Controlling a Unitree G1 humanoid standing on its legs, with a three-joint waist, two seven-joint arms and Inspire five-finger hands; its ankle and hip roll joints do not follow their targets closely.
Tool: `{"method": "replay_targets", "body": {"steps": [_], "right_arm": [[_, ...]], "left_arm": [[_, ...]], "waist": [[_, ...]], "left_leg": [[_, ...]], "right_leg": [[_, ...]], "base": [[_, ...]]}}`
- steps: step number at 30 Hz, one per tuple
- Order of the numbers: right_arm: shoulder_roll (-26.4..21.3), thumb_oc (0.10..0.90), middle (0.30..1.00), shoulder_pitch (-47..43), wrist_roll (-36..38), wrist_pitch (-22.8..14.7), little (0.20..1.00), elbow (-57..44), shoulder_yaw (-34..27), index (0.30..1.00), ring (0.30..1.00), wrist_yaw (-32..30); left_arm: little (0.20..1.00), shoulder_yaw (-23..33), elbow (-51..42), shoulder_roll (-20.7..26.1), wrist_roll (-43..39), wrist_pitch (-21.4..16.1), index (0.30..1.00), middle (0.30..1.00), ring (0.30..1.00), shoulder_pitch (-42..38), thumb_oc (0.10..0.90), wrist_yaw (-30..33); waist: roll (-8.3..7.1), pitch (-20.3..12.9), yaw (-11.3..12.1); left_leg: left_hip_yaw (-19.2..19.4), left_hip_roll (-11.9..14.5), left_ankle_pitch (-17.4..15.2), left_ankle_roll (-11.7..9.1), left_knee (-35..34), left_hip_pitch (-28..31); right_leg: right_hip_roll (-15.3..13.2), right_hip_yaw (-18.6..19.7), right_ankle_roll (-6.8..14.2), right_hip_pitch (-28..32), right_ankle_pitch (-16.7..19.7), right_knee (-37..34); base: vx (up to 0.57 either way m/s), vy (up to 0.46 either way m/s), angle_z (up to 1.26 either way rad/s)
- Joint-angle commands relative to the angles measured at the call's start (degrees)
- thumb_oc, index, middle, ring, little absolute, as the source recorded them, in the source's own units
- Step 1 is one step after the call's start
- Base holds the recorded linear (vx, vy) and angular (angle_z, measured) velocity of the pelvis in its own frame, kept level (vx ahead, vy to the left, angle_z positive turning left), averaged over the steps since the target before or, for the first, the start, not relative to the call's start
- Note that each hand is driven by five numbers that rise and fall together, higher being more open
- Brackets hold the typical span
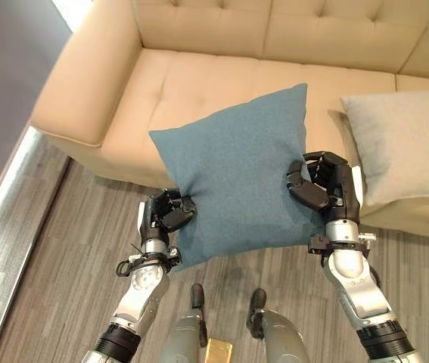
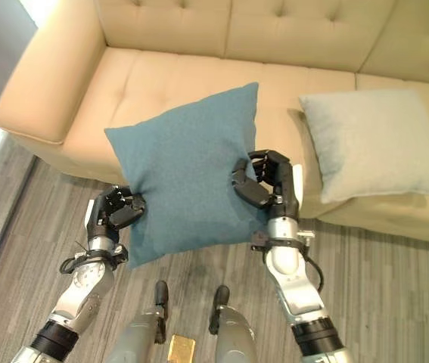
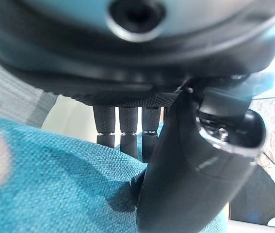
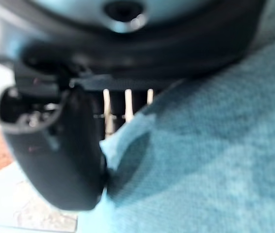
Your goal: Pick up all the scattered cushions and arrange them neatly on the sofa.
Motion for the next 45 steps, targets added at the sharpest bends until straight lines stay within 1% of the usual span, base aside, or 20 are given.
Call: {"method": "replay_targets", "body": {"steps": [1, 4, 6, 10, 11, 12, 15, 19, 22, 23, 24, 26, 30, 32, 34, 35, 36, 40, 44, 45], "right_arm": [[2.28, 0.400, 0.300, -2.26, -1.54, -8.13, 0.300, -7.39, 1.88, 0.300, 0.300, 3.29], [3.09, 0.400, 0.300, -2.08, -1.59, -8.04, 0.300, -7.71, 1.73, 0.300, 0.300, 3.89], [3.60, 0.400, 0.300, -3.09, -2.10, -7.54, 0.300, -7.51, 2.45, 0.300, 0.300, 4.24], [4.21, 0.400, 0.300, -2.98, -1.63, -8.01, 0.300, -7.84, 2.81, 0.300, 0.300, 4.96], [4.05, 0.400, 0.300, -2.88, -1.37, -8.13, 0.300, -7.73, 2.92, 0.300, 0.300, 5.53], [3.93, 0.400, 0.300, -3.09, -1.29, -8.13, 0.300, -7.57, 2.86, 0.300, 0.300, 5.73], [3.69, 0.400, 0.300, -3.42, -0.58, -8.28, 0.300, -6.94, 2.76, 0.300, 0.300, 6.05], [3.39, 0.400, 0.300, -3.21, 0.00, -8.44, 0.300, -6.37, 2.02, 0.300, 0.300, 6.06], [3.02, 0.400, 0.300, -0.85, -0.33, -8.64, 0.300, -6.56, 0.97, 0.300, 0.300, 6.45], [2.67, 0.400, 0.300, -0.42, -0.48, -8.81, 0.300, -6.70, 0.62, 0.300, 0.300, 6.44], [2.33, 0.400, 0.300, -0.02, 0.00, -8.74, 0.300, -6.79, 0.15, 0.300, 0.300, 6.56], [2.06, 0.400, 0.300, -0.01, 0.23, -8.61, 0.300, -6.97, 0.05, 0.300, 0.300, 6.59], [1.79, 0.400, 0.300, 0.16, 0.90, -8.34, 0.300, -7.02, 0.21, 0.300, 0.300, 6.83], [1.70, 0.400, 0.300, 0.39, 0.99, -8.16, 0.300, -7.27, 0.09, 0.300, 0.300, 6.91], [1.92, 0.400, 0.300, 0.87, 1.80, -8.11, 0.300, -7.13, 0.02, 0.300, 0.300, 6.98], [1.91, 0.400, 0.300, 0.90, 1.82, -8.11, 0.300, -7.13, 0.00, 0.300, 0.300, 6.99], [2.24, 0.400, 0.300, 1.08, 2.25, -8.01, 0.300, -6.77, 0.00, 0.300, 0.300, 6.79], [2.81, 0.400, 0.300, 2.30, 1.44, -8.22, 0.300, -7.14, -0.29, 0.300, 0.300, 6.83], [3.86, 0.400, 0.300, 2.36, 0.87, -7.94, 0.300, -7.40, 0.21, 0.300, 0.300, 7.11], [4.29, 0.400, 0.300, 2.46, -0.04, -7.77, 0.300, -7.33, 0.25, 0.300, 0.300, 7.22]], "left_arm": [[0.300, -1.90, -11.43, 1.96, 4.69, -6.75, 0.300, 0.300, 0.300, 0.18, 0.400, -4.10], [0.300, -2.08, -12.02, 2.43, 5.30, -6.33, 0.300, 0.300, 0.300, -0.27, 0.400, -4.30], [0.300, -2.34, -12.12, 3.15, 5.78, -5.95, 0.300, 0.300, 0.300, -1.30, 0.400, -3.99], [0.300, -2.35, -12.72, 3.55, 6.92, -5.64, 0.300, 0.300, 0.300, -1.18, 0.400, -4.15], [0.300, -2.45, -12.69, 3.27, 7.00, -5.68, 0.300, 0.300, 0.300, -1.20, 0.400, -4.35], [0.300, -2.36, -12.57, 3.18, 7.13, -5.66, 0.300, 0.300, 0.300, -1.06, 0.400, -4.75], [0.300, -2.14, -12.26, 2.73, 6.78, -5.43, 0.300, 0.300, 0.300, -0.94, 0.400, -5.17], [0.300, -1.41, -11.75, 2.25, 6.80, -5.77, 0.300, 0.300, 0.300, -1.40, 0.400, -5.63], [0.300, -1.68, -12.06, 1.26, 6.50, -5.73, 0.300, 0.300, 0.300, -0.31, 0.400, -6.37], [0.300, -1.84, -12.31, 1.00, 6.15, -5.97, 0.300, 0.300, 0.300, 0.11, 0.400, -6.77], [0.300, -2.39, -12.49, 0.61, 5.67, -5.94, 0.300, 0.300, 0.300, 0.40, 0.400, -7.05], [0.300, -2.71, -12.43, 0.31, 5.26, -5.82, 0.300, 0.300, 0.300, 0.57, 0.400, -7.12], [0.300, -2.98, -12.05, 0.13, 4.57, -5.67, 0.300, 0.300, 0.300, 0.63, 0.400, -7.63], [0.300, -3.06, -12.16, 0.29, 4.67, -5.16, 0.300, 0.300, 0.300, 0.47, 0.400, -7.70], [0.300, -3.20, -12.37, 0.28, 4.37, -4.72, 0.300, 0.300, 0.300, 0.43, 0.400, -7.67], [0.300, -3.22, -12.39, 0.28, 4.36, -4.70, 0.300, 0.300, 0.300, 0.45, 0.400, -7.66], [0.300, -3.08, -12.64, 0.26, 4.29, -4.41, 0.300, 0.300, 0.300, 0.47, 0.400, -7.51], [0.300, -3.17, -13.14, 0.38, 4.24, -4.55, 0.300, 0.300, 0.300, 1.02, 0.400, -7.76], [0.300, -3.18, -13.56, 1.07, 4.45, -4.47, 0.300, 0.300, 0.300, 0.58, 0.400, -7.35], [0.300, -3.10, -13.30, 1.50, 4.94, -4.21, 0.300, 0.300, 0.300, 0.19, 0.400, -7.09]], "waist": [[-4.86, -11.03, 0.76], [-5.11, -10.95, 1.00], [-5.16, -10.05, 0.48], [-4.43, -9.67, 0.35], [-4.48, -9.59, -0.23], [-4.73, -9.68, -0.42], [-5.90, -9.70, -1.03], [-6.85, -10.00, -1.41], [-7.10, -10.94, -1.87], [-7.28, -11.40, -2.00], [-7.80, -11.18, -2.38], [-8.11, -10.49, -2.28], [-8.46, -10.29, -2.05], [-9.07, -10.40, -1.58], [-8.54, -10.72, -0.84], [-8.64, -10.74, -0.84], [-7.92, -10.52, 0.29], [-7.23, -11.25, 1.20], [-7.52, -11.92, 1.50], [-7.57, -12.33, 1.41]], "left_leg": [[1.06, -2.37, -2.55, 0.97, -1.03, -0.06], [1.47, -3.21, -3.90, 2.45, -1.13, 1.52], [1.78, -4.47, -5.30, 4.63, -1.08, 3.72], [1.80, -4.40, -6.12, 5.66, -1.66, 5.44], [0.83, -4.84, -6.13, 5.56, -2.76, 6.97], [0.46, -5.10, -6.22, 5.49, -3.41, 7.61], [-0.70, -6.44, -7.21, 5.26, -4.15, 9.31], [-2.51, -7.84, -8.95, 4.94, -3.96, 10.94], [-2.21, -7.78, -11.40, 3.41, -1.44, 11.52], [-1.66, -7.64, -12.24, 2.47, 0.51, 11.23], [-0.45, -6.77, -12.48, 0.66, 8.74, 8.46], [0.80, -5.81, -11.07, -0.80, 17.47, 4.67], [3.48, -3.47, -11.25, -0.17, 21.20, 1.18], [4.12, -3.33, -12.39, 1.03, 19.08, -2.12], [3.62, -2.54, -7.56, 0.98, 11.36, -4.45], [3.65, -2.66, -7.30, 0.95, 10.88, -4.20], [2.28, -2.53, -3.85, 0.19, 3.72, -5.34], [0.67, -2.18, 0.10, 0.16, -1.62, -3.76], [0.48, -3.54, -0.91, 1.62, -0.42, -1.96], [0.86, -4.41, -1.99, 2.81, -0.60, -0.06]], "right_leg": [[0.41, 4.81, 4.80, 11.92, -0.45, -10.91], [-1.12, 6.50, 5.77, 10.63, -0.13, -6.07], [-2.96, 9.07, 6.92, 7.87, 4.18, 4.05], [-1.60, 10.78, 6.08, 3.50, 3.52, 10.61], [1.45, 11.99, 5.07, 1.17, 1.19, 8.86], [2.79, 12.18, 4.81, -0.04, 1.12, 6.44], [5.15, 11.34, 4.66, -2.35, 3.88, -3.48], [5.72, 10.94, 5.23, -1.33, 6.28, -10.79], [6.27, 11.21, 3.99, 1.93, 6.21, -11.96], [5.99, 10.24, 3.81, 3.23, 6.09, -12.86], [5.71, 9.36, 3.02, 5.74, 5.76, -13.62], [5.35, 8.83, 1.96, 7.21, 5.21, -13.82], [5.09, 7.95, 1.33, 9.09, 4.02, -14.91], [4.83, 8.16, 1.54, 10.28, 3.31, -15.53], [5.94, 8.61, 1.65, 12.03, 2.11, -16.10], [5.84, 8.62, 1.64, 12.07, 2.11, -16.14], [7.05, 9.65, 1.50, 13.95, 0.61, -16.25], [7.64, 11.03, 1.71, 16.93, -2.24, -14.33], [5.97, 12.27, 2.62, 16.83, -3.65, -9.55], [4.49, 12.33, 3.99, 15.33, -2.60, -4.04]], "base": [[0.24, 0.242, 0.19], [0.17, 0.247, 0.03], [0.15, 0.294, -0.07], [0.12, 0.151, -0.02], [0.19, 0.063, -0.09], [0.26, 0.055, -0.20], [0.19, -0.027, -0.03], [0.21, -0.063, 0.27], [0.27, -0.115, 0.33], [0.19, -0.121, 0.31], [0.22, -0.144, 0.40], [0.15, -0.099, 0.41], [0.12, -0.041, 0.10], [0.19, -0.002, 0.17], [0.24, 0.046, 0.15], [0.25, 0.093, 0.02], [0.18, 0.067, -0.04], [0.32, 0.142, -0.25], [0.28, 0.207, -0.41], [0.23, 0.221, -0.34]]}}
